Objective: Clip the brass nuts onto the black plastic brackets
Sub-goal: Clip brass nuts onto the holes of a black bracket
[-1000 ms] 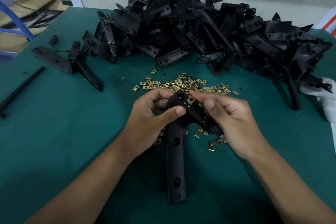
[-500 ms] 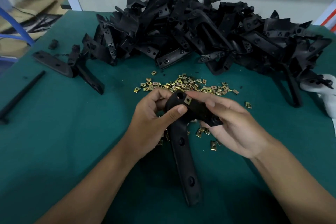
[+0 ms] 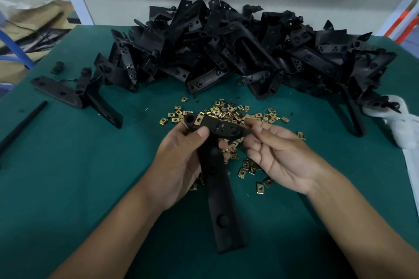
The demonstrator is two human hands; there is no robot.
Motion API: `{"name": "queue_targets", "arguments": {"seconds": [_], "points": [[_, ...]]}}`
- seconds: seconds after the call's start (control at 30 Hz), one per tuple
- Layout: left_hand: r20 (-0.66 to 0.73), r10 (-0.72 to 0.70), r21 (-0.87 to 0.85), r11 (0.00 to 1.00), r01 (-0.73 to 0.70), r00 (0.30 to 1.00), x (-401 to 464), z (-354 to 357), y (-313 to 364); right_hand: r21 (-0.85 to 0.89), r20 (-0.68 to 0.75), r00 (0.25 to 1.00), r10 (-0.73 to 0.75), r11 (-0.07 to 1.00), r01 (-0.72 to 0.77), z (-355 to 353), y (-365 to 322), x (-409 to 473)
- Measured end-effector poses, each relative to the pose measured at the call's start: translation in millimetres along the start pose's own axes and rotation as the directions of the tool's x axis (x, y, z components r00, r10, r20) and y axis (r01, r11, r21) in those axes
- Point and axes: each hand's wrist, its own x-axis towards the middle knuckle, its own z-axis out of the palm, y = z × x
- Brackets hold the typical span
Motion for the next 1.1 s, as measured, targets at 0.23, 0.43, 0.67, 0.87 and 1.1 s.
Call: {"name": "queue_targets", "arguments": {"seconds": [0.23, 0.43, 0.67, 0.87, 1.1], "points": [[0.030, 0.096, 0.211, 0.972, -0.101, 0.995, -2.4, 2.9, 1.1, -0.024, 0.034, 0.999, -0.038, 0.999, 0.039, -2.9, 5.6, 3.1], [0.013, 0.119, 0.232, 0.966, -0.119, 0.993, -0.7, 3.2, -0.5, -0.130, 0.089, 0.995, -0.051, 0.990, 0.062, -7.8, 6.9, 3.0], [-0.022, 0.134, 0.249, 0.961, -0.124, 0.991, 0.6, -1.8, 1.3, -0.192, 0.059, 0.996, -0.073, 0.978, 0.083, -4.9, 5.8, 1.0], [-0.027, 0.112, 0.295, 0.950, -0.100, 0.993, 1.1, -5.3, -2.4, -0.230, -0.001, 0.996, -0.084, 0.970, 0.082, 0.8, 5.9, -1.3], [-0.009, 0.103, 0.323, 0.942, -0.095, 0.995, 1.7, -7.9, -5.3, -0.324, -0.005, 0.997, -0.075, 0.944, 0.069, 9.6, 4.9, -4.8]]}}
